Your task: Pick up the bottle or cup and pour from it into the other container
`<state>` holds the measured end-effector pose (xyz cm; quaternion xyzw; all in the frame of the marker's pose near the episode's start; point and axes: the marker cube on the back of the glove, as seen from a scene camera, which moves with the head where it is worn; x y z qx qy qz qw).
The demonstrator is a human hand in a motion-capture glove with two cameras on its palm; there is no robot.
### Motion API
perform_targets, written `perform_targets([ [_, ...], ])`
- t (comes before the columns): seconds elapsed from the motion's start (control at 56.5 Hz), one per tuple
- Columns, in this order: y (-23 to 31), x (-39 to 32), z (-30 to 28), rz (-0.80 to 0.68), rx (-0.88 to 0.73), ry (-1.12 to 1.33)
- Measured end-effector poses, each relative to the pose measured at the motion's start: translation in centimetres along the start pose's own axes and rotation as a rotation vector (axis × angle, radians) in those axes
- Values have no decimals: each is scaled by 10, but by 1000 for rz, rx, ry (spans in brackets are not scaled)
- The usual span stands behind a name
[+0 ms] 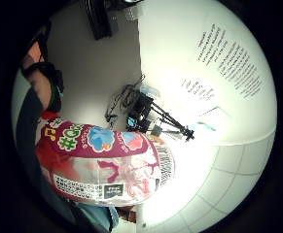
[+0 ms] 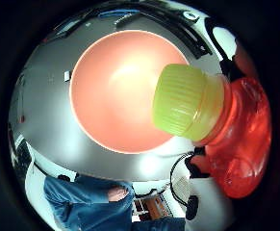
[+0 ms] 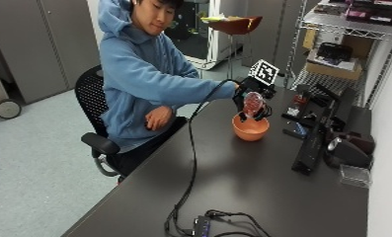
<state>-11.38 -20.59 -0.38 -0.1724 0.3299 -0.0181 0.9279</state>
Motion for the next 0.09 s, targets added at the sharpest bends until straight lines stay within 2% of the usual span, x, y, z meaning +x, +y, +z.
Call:
perform_targets([
  [0.088,4,11,9,-64,5,128],
])
